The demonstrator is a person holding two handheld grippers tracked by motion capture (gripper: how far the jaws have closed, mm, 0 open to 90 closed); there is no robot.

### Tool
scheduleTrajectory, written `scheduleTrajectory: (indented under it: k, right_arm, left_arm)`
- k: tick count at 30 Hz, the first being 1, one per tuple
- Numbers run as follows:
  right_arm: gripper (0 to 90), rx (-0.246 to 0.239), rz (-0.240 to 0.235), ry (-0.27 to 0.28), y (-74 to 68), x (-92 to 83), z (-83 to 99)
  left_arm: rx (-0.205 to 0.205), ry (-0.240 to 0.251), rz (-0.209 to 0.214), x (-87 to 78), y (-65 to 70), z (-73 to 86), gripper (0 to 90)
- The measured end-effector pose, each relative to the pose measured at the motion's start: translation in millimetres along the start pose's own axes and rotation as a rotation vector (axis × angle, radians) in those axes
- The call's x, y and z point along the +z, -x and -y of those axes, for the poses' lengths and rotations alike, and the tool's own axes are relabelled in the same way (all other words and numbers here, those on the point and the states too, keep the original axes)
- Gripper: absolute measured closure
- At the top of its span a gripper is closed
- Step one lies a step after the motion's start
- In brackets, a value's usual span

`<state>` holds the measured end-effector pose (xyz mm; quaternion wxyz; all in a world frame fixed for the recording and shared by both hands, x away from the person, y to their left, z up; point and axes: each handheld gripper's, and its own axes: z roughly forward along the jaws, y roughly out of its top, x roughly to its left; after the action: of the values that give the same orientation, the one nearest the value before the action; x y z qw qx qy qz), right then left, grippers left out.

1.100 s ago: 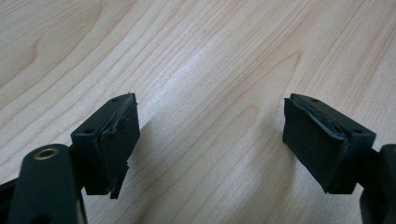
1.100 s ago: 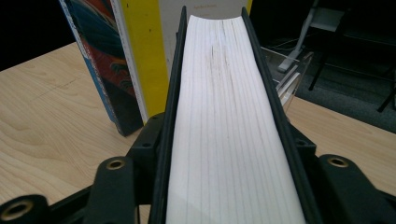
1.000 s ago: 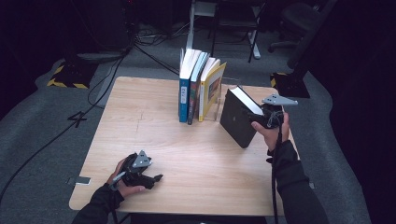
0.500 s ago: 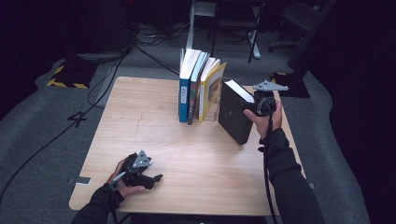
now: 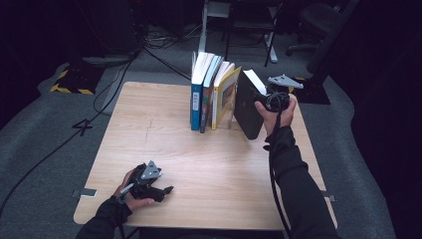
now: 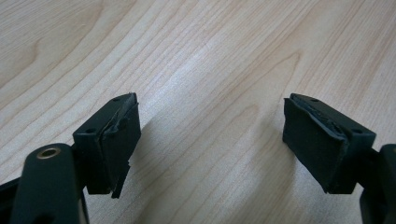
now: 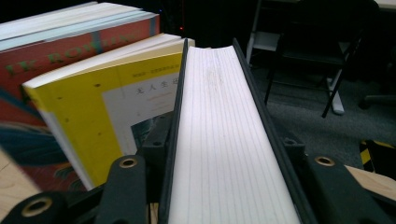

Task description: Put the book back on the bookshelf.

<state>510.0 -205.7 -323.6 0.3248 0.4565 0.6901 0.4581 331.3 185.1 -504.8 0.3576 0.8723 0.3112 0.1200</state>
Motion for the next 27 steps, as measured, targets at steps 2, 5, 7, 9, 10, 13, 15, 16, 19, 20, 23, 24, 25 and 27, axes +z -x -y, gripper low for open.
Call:
scheduleTrajectory:
  k: [2,5,7,9,10,13,15,16,19,20,23,24,25,27]
  right_arm:
    - [53.2,0.019,0.007,-0.004,1.3,4.5,0.3]
    - [53.2,0.039,0.026,-0.009,2.8,16.9,2.4]
    - [53.2,0.043,0.044,-0.006,1.2,22.5,3.1]
    - [53.2,0.039,0.059,-0.001,-0.9,26.9,2.9]
    - [53.2,0.039,0.064,0.001,-1.1,28.9,2.2]
    - [53.2,0.059,0.074,0.012,0.3,34.2,0.7]
    - [53.2,0.065,0.079,0.016,1.4,38.9,0.1]
    - [53.2,0.065,0.081,0.018,1.9,41.5,0.0]
    - [53.2,0.065,0.093,0.019,2.3,50.0,1.1]
    - [53.2,0.068,0.097,0.021,2.6,53.0,1.6]
    - [53.2,0.074,0.1,0.021,4.6,60.7,2.9]
    - [53.2,0.081,0.1,0.026,5.3,62.1,3.7]
    - [53.2,0.085,0.098,0.033,5.8,63.0,4.7]
    - [53.1,0.082,0.095,0.043,6.9,64.0,5.8]
  left_arm:
    - [0.0,0.0,0.001,-0.1,0.1,0.1,19.6]
    - [0.002,0.001,0.001,-0.4,0.4,0.4,19.7]
    - [0.001,0.001,0.0,-0.7,0.9,0.7,19.8]
    - [0.001,0.001,0.0,-0.7,0.9,0.7,19.8]
    - [0.001,0.001,0.001,-0.7,0.8,0.8,19.8]
    - [0.002,0.0,0.004,-0.6,0.6,0.6,19.5]
    - [0.003,0.0,0.006,-0.5,0.5,0.5,19.4]
    - [0.004,0.0,0.007,-0.4,0.4,0.5,19.3]
    - [0.005,0.0,0.008,-0.4,0.4,0.4,19.3]
    - [0.005,0.0,0.007,-0.4,0.5,0.5,19.3]
    - [0.005,0.001,0.008,-0.5,1.0,0.6,19.8]
    - [0.008,0.0,0.009,-0.6,0.8,0.6,19.8]
    - [0.008,0.001,0.01,-0.6,0.9,0.7,19.8]
    - [0.008,0.001,0.011,-0.6,0.8,0.7,19.7]
